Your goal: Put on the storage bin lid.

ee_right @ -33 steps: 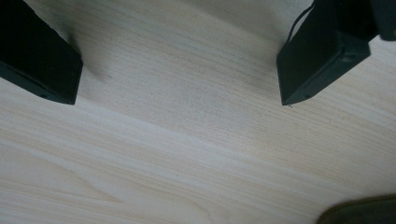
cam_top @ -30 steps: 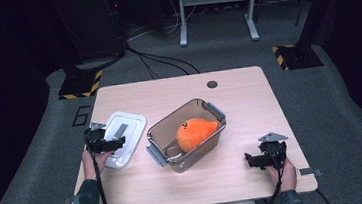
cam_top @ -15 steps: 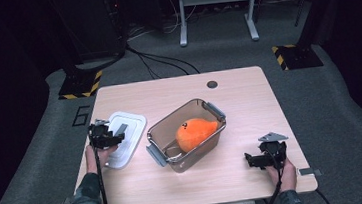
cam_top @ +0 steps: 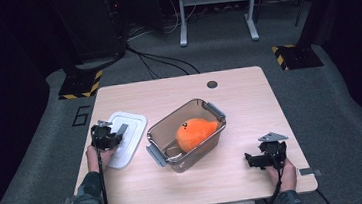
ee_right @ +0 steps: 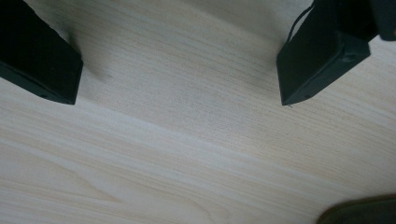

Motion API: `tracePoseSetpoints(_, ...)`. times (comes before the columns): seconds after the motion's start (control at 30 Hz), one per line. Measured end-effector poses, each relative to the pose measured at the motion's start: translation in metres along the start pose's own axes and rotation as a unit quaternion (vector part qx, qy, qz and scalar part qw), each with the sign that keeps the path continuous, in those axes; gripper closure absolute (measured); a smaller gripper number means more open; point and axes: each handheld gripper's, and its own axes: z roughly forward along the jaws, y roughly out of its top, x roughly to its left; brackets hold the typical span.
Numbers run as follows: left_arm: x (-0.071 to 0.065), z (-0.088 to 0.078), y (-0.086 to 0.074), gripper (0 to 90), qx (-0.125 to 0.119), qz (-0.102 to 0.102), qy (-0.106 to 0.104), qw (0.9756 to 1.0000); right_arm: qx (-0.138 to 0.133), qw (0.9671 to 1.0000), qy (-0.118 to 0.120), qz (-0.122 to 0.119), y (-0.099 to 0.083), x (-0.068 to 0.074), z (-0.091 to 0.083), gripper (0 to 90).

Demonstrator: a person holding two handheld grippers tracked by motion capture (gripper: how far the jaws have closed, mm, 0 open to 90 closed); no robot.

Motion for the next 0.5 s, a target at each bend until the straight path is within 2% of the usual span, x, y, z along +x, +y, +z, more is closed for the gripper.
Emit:
tracePoseSetpoints(0.17, 0.003, -0.001, 0.001, 66.5, 0.0, -0.011, -0.002, 0.9999, -0.001, 1.0, 0.0, 0.0, 0.0, 0.0, 0.0, 0.0)
tracePoseSetpoints(0.23, 0.003, -0.003, 0.001, 66.5, -0.008, -0.016, -0.004, 0.9998, 0.0, 1.0, -0.001, 0.0, 0.0, 0.0, 0.0, 0.0)
tracePoseSetpoints(0.5, 0.006, -0.016, 0.003, 66.5, -0.013, -0.01, -0.01, 0.9998, 0.0, 1.0, 0.0, 0.0, 0.0, 0.0, 0.0, 0.0)
